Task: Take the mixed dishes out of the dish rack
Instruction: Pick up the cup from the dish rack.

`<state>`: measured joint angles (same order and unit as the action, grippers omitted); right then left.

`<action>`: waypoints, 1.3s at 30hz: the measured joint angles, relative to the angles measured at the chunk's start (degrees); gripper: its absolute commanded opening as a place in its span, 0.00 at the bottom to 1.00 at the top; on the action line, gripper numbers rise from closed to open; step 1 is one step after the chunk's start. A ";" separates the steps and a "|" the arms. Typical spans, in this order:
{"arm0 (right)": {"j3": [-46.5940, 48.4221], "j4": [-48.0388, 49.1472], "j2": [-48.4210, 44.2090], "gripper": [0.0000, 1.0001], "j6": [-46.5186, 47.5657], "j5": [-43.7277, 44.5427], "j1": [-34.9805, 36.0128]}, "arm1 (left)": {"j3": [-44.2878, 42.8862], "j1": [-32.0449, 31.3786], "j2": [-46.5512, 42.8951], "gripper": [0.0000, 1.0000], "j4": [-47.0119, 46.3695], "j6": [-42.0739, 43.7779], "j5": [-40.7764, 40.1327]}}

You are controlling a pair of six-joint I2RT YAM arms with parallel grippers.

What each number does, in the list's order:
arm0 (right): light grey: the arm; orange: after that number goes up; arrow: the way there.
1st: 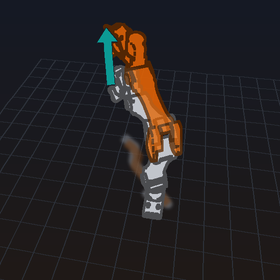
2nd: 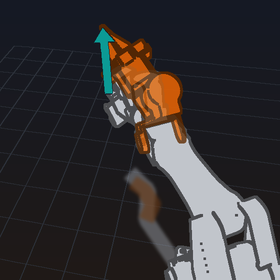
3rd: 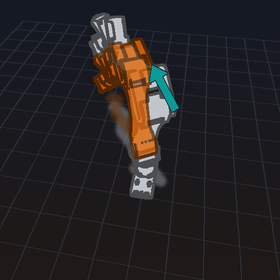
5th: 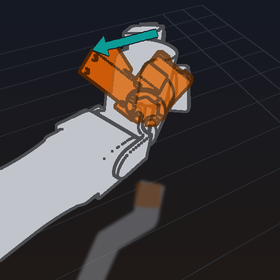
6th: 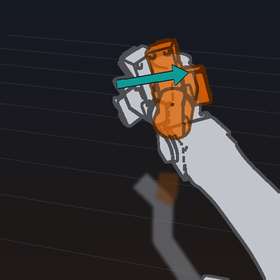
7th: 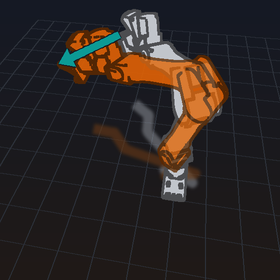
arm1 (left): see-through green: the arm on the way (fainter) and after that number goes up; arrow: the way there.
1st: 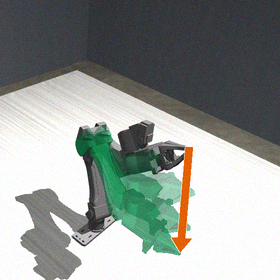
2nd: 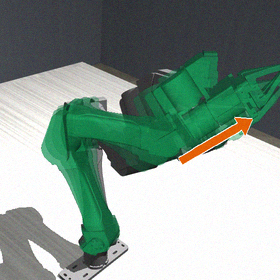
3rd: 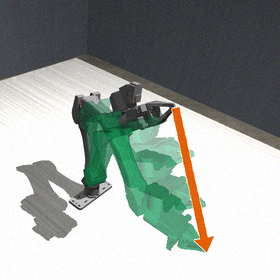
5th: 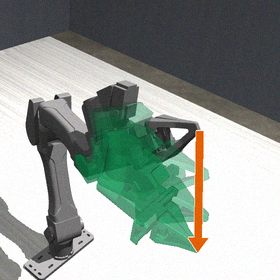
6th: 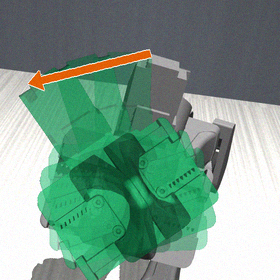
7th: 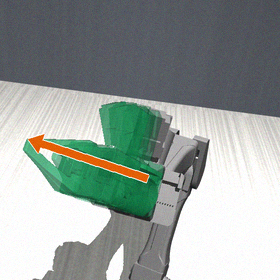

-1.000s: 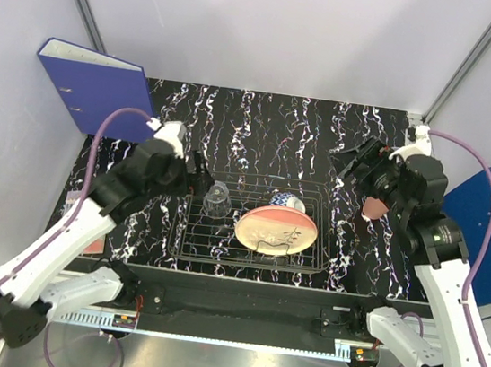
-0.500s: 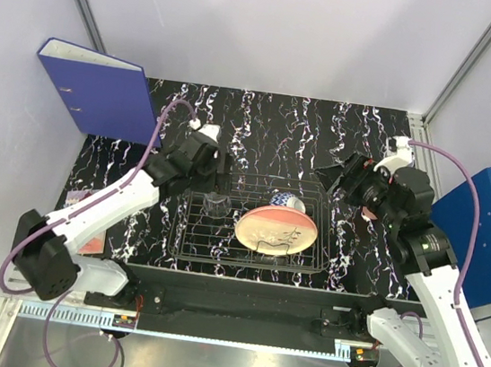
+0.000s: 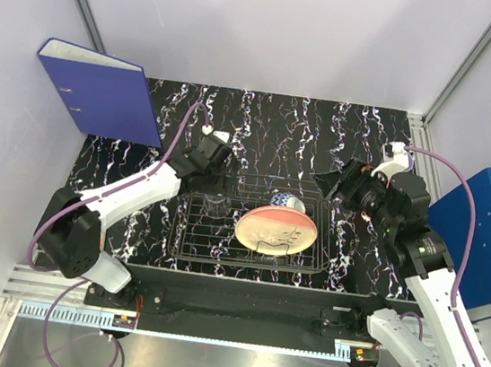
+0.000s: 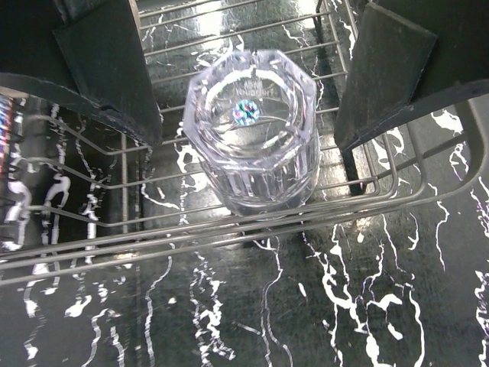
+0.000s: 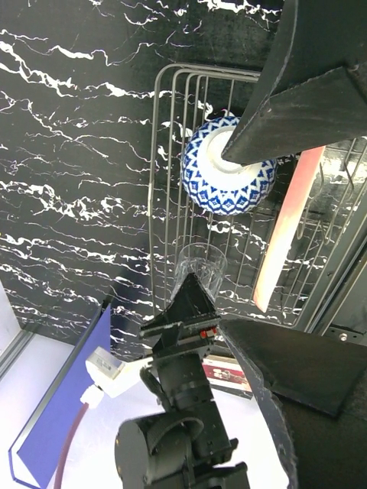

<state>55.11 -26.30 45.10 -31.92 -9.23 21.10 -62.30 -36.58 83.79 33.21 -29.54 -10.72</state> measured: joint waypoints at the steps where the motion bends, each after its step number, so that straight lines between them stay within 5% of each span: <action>1: -0.15 0.00 -0.09 0.90 0.02 0.02 0.02 | 0.00 0.13 0.50 0.93 0.02 -0.07 -0.09; 8: -1.70 0.35 -0.63 0.89 0.02 0.07 0.02 | 0.00 0.48 2.03 0.77 0.00 -0.26 -0.28; 22: -2.27 0.37 -1.25 0.89 0.04 0.11 0.02 | -0.35 0.52 -1.81 0.19 1.73 0.24 -0.20; 31: -1.22 1.36 -1.29 0.86 -0.26 -0.02 0.02 | -15.37 0.52 -16.83 0.14 5.46 3.02 6.95; 34: -2.51 6.97 -2.05 0.89 -2.78 -3.10 0.00 | -17.90 1.07 -22.47 0.10 0.20 3.19 13.46; 39: -6.91 18.95 -4.00 0.94 -9.03 -13.79 0.07 | -9.22 3.41 -28.65 0.00 -17.00 -1.66 28.94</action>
<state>48.21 -7.35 41.10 -40.95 -23.03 21.17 -71.53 -33.17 55.13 16.21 -31.20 18.22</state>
